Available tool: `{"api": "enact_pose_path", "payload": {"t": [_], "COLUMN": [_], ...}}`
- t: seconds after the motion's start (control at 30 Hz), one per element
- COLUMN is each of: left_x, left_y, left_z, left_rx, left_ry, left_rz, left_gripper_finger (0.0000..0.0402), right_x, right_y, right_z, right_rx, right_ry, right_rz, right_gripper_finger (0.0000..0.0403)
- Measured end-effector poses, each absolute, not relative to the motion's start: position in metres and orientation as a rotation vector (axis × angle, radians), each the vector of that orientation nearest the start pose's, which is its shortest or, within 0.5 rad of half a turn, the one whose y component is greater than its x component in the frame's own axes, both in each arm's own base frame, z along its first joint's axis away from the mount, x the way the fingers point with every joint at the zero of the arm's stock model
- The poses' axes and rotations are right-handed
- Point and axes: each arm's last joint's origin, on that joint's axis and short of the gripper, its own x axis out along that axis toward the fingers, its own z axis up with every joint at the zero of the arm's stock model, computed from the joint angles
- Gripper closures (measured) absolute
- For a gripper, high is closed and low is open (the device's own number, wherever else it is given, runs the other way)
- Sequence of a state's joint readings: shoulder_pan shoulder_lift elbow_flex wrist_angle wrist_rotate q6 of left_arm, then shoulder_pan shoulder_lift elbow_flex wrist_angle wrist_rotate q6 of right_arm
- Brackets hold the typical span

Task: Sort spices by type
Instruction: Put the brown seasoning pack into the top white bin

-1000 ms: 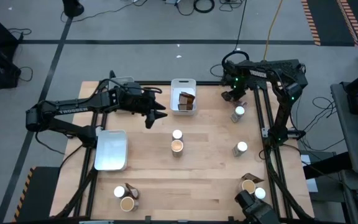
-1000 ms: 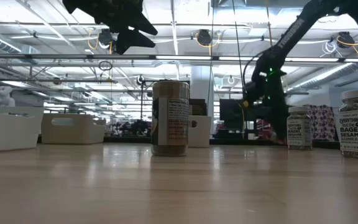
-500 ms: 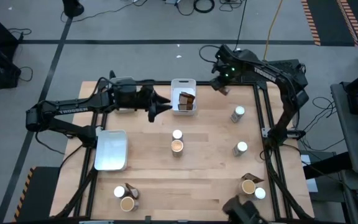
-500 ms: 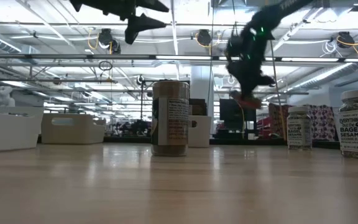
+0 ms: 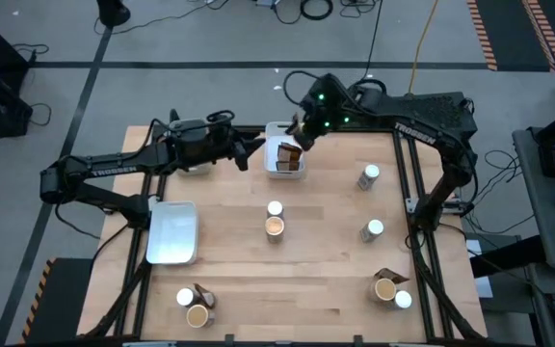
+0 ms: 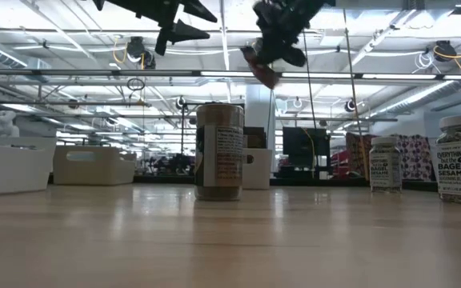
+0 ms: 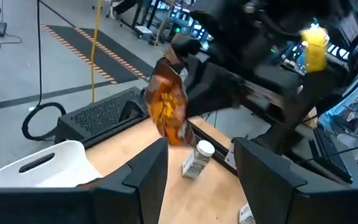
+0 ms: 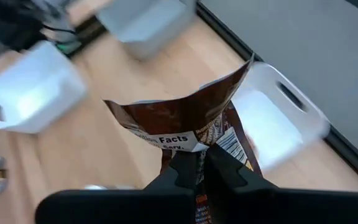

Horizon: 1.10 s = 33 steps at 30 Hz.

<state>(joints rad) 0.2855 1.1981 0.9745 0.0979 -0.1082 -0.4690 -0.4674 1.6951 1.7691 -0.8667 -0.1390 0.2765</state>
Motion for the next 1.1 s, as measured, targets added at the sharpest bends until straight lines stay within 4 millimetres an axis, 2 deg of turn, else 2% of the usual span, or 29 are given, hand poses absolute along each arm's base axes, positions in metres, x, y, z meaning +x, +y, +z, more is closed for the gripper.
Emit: {"api": "enact_pose_path", "payload": {"t": [0.23,0.37,0.67,1.1], "left_x": [0.269,0.279,0.291,0.282], "left_y": [0.080,0.077,0.075,0.074], "left_z": [0.333,0.326,0.321,0.332], "left_rx": [-0.474,-0.474,-0.463,-0.383], "left_ry": [0.064,0.084,0.054,0.019], "left_rz": [0.402,0.357,0.328,0.348], "left_gripper_finger": [0.0212,0.0212,0.0212,0.0212], "right_x": [0.345,0.351,0.354,0.353], "right_y": [-0.131,-0.122,-0.110,-0.110], "right_z": [0.384,0.387,0.386,0.384], "right_rx": [0.473,0.476,0.482,0.484], "right_ry": [0.604,0.572,0.578,0.602], "right_rz": [-0.328,-0.304,-0.285,-0.287], "right_gripper_finger": [0.0403,0.0403,0.0403,0.0402]}}
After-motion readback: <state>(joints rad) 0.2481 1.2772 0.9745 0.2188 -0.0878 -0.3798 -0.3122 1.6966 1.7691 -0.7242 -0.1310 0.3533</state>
